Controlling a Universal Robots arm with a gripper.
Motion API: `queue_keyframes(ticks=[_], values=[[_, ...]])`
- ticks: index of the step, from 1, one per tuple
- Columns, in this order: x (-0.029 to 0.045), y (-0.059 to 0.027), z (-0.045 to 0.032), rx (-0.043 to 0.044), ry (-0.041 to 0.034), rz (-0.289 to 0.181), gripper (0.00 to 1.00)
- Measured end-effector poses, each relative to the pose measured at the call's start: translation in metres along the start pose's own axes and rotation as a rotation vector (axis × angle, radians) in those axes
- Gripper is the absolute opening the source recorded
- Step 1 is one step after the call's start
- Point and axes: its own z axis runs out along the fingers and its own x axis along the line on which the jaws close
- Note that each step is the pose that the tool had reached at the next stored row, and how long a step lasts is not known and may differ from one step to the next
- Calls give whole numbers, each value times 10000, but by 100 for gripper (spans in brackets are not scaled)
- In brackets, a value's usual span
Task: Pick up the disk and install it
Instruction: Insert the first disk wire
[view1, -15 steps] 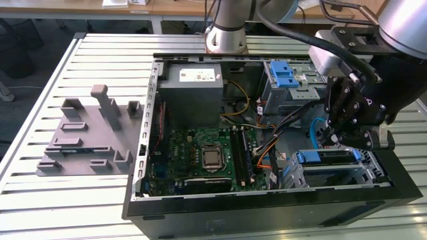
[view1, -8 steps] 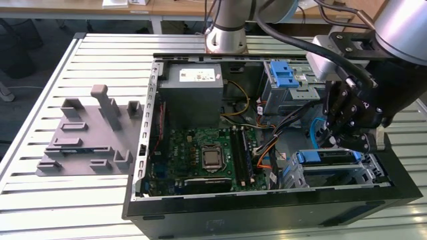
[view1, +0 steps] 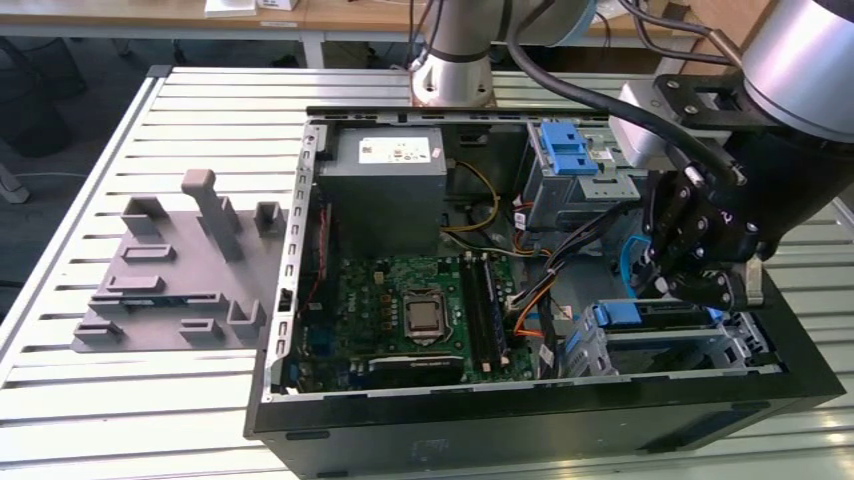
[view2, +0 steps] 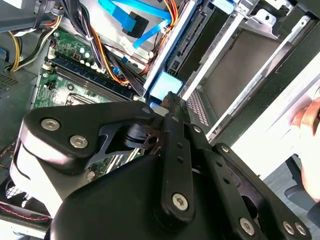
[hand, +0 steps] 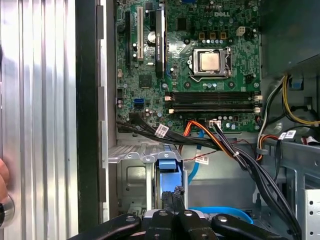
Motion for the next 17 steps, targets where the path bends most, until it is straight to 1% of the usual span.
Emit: queue_keyframes(ticks=[3,13,17], values=[[0,-17,7,0,1,-2,11],[-11,-225,14,-1,1,0,11],[-16,-286,14,-1,2,-1,11]])
